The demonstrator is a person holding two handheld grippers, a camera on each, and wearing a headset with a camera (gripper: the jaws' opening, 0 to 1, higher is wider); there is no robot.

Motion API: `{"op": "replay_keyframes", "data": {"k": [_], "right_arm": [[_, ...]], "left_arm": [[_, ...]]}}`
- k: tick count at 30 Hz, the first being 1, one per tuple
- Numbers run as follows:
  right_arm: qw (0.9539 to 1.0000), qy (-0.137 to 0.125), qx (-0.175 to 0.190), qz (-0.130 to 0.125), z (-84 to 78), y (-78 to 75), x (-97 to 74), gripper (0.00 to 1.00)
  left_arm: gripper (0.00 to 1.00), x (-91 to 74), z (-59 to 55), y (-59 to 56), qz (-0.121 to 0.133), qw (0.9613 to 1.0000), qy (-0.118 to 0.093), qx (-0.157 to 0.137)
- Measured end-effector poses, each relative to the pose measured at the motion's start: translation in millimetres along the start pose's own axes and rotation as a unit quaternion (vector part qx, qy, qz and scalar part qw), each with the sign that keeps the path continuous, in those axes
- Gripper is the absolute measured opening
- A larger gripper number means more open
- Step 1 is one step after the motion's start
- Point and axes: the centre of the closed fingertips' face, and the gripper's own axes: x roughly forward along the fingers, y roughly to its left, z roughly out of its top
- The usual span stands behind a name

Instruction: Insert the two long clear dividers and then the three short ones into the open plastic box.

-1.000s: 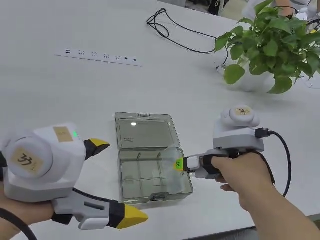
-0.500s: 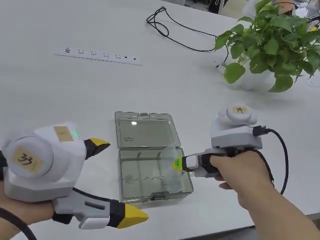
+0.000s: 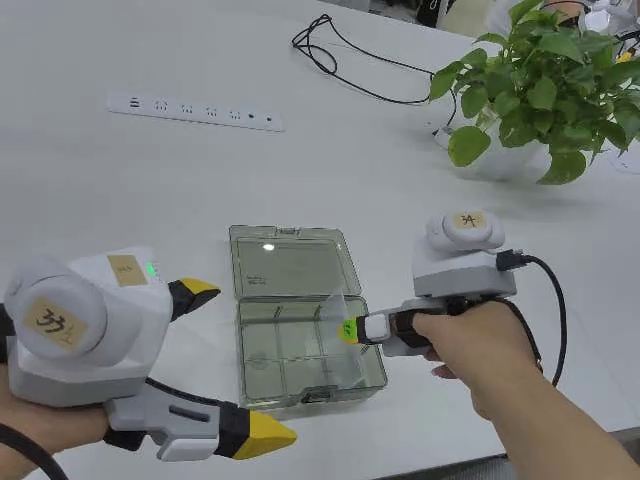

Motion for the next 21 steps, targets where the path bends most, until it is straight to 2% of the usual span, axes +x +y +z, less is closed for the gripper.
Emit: {"op": "replay_keyframes", "data": {"k": [21], "right_arm": [[0.9996, 0.000, -0.002, 0.027, -8.0, -0.7, 18.3, 0.10]], "left_arm": [[1.00, -0.1, -0.8, 0.4, 0.002, 1.0000, 0.004, 0.001]]}}
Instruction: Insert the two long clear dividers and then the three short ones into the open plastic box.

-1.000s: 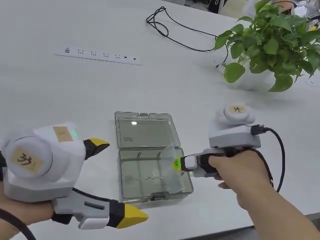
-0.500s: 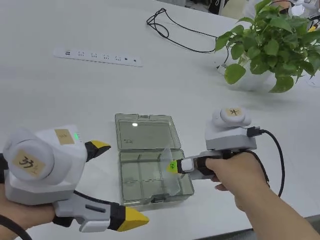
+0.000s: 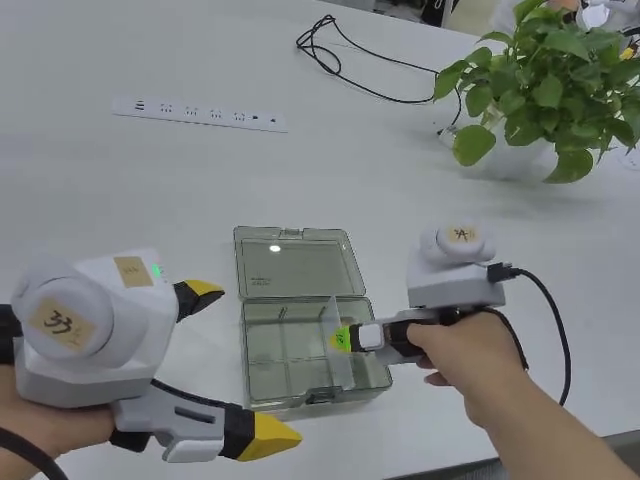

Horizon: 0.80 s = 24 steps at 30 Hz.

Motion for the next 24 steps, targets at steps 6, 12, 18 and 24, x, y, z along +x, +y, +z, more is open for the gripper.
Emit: {"op": "replay_keyframes", "data": {"k": [6, 12, 18, 24], "right_arm": [[1.0000, -0.002, 0.004, 0.007, -1.0, -0.7, 3.4, 0.11], [0.9997, -0.008, 0.007, 0.020, -1.2, -1.5, 3.4, 0.11], [0.9993, -0.015, 0.007, 0.034, -0.8, -0.9, 4.0, 0.13], [0.9983, -0.027, 0.010, 0.051, 1.8, -0.1, 1.2, 0.16]], "left_arm": [[1.00, -1.0, 0.9, -0.1, 0.003, 1.0000, 0.001, 0.001], [1.00, -1.6, 2.3, -1.2, 0.008, 1.0000, 0.003, 0.001], [1.00, -2.1, 4.9, -3.1, 0.015, 0.9999, 0.004, 0.001], [1.00, -4.0, 7.8, -5.5, 0.027, 0.9996, 0.004, -0.001]]}}
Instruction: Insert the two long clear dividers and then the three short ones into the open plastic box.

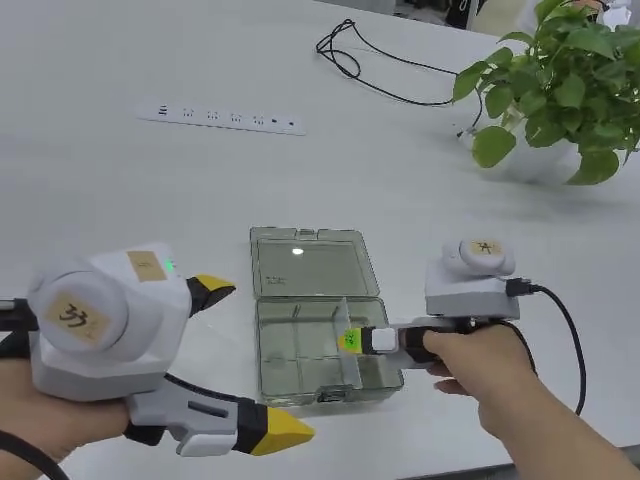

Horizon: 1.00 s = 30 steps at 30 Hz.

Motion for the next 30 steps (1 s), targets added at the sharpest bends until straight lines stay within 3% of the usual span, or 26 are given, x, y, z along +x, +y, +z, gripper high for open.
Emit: {"op": "replay_keyframes", "data": {"k": [15, 30], "right_arm": [[0.9986, -0.024, -0.024, 0.042, 7.7, 8.2, -22.4, 0.21], [0.9925, -0.045, -0.076, 0.084, 8.5, 17.9, -55.8, 0.32]], "left_arm": [[1.00, -4.5, 7.4, -7.7, 0.031, 0.9995, 0.004, -0.006], [1.00, -3.8, 14.3, -22.9, 0.067, 0.9975, -0.003, -0.023]]}}
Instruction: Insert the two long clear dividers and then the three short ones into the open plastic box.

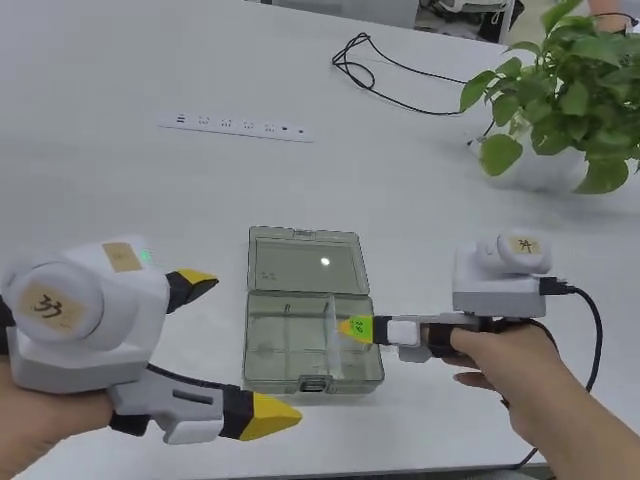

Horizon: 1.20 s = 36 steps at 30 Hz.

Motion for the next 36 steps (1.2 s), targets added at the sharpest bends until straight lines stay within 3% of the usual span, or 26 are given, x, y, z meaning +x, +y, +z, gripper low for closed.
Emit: {"op": "replay_keyframes", "data": {"k": [8, 16, 18, 25, 36], "right_arm": [[0.9977, 0.002, -0.063, 0.024, -0.8, 5.0, -15.8, 0.42], [0.9915, -0.002, -0.121, 0.047, -1.5, 8.1, -27.1, 0.52], [0.9879, -0.006, -0.144, 0.057, -2.5, 8.8, -30.0, 0.54], [0.9816, -0.004, -0.179, 0.067, -11.8, 0.8, -40.8, 0.63], [0.9676, -0.027, -0.237, 0.082, -19.9, -8.1, -54.6, 0.78]], "left_arm": [[1.00, -1.6, 0.5, -1.2, 0.023, 0.9996, -0.006, -0.013], [1.00, -3.8, -1.6, 2.5, 0.045, 0.9988, -0.007, -0.021], [1.00, -4.4, -3.3, 3.2, 0.048, 0.9986, -0.005, -0.020], [1.00, -8.0, -10.2, 8.1, 0.062, 0.9975, -0.002, -0.033], [0.98, -11.0, -33.3, 26.6, 0.080, 0.9950, 0.032, -0.051]]}}
